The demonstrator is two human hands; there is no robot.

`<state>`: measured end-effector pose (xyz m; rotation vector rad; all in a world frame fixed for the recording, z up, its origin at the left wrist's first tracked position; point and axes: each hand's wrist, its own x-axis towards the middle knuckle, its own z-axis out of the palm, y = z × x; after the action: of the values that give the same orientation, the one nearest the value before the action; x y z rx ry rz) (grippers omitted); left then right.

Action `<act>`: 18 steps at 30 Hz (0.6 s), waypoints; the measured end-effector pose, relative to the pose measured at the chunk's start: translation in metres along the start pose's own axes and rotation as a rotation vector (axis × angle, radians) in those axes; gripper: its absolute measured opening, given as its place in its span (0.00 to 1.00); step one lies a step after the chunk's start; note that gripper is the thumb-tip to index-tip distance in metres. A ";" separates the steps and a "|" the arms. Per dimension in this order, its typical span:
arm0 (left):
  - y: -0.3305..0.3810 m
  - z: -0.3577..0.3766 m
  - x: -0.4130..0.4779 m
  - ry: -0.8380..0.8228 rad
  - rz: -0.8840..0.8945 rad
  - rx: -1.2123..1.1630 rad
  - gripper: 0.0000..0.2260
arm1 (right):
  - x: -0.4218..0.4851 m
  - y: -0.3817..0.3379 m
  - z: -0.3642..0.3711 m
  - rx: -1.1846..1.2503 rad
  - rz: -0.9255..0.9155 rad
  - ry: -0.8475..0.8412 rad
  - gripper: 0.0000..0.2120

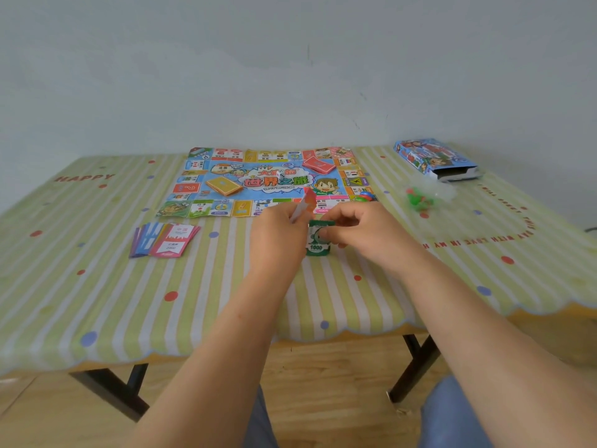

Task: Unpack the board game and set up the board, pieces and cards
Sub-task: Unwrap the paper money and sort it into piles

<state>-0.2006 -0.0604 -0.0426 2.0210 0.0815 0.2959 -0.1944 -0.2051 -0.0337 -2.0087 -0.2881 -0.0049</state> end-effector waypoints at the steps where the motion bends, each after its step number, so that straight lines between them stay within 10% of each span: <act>1: 0.001 -0.002 0.001 0.006 0.000 -0.011 0.15 | 0.000 0.000 -0.001 0.007 0.003 -0.006 0.05; 11: -0.001 -0.023 0.012 0.020 -0.078 -0.203 0.07 | 0.014 -0.009 -0.012 0.126 0.222 -0.293 0.08; 18: -0.005 -0.027 0.013 0.020 -0.097 -0.301 0.08 | 0.017 -0.007 0.005 -0.267 0.096 -0.203 0.08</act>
<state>-0.1941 -0.0323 -0.0336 1.7101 0.1384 0.2510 -0.1799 -0.1948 -0.0276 -2.2913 -0.3340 0.2335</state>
